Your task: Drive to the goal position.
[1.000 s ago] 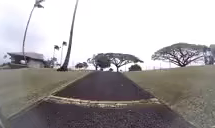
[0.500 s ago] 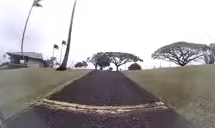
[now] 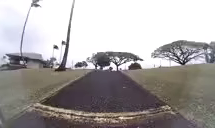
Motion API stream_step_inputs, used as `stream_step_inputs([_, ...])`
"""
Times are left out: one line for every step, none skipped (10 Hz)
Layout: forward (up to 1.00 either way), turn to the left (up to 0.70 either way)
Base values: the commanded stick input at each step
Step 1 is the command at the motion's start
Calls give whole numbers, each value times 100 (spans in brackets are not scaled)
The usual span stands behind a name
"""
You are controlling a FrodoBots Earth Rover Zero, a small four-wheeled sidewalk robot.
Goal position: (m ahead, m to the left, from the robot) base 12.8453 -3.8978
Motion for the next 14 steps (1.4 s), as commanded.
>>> stream_step_inputs([34, 0])
stream_step_inputs([70, 0])
stream_step_inputs([70, 0])
stream_step_inputs([70, 0])
stream_step_inputs([70, 0])
stream_step_inputs([70, 16])
stream_step_inputs([70, 34])
stream_step_inputs([70, 3])
stream_step_inputs([70, 0])
stream_step_inputs([70, 0])
stream_step_inputs([70, 0])
stream_step_inputs([70, 0])
stream_step_inputs([70, 0])
stream_step_inputs([70, 0])
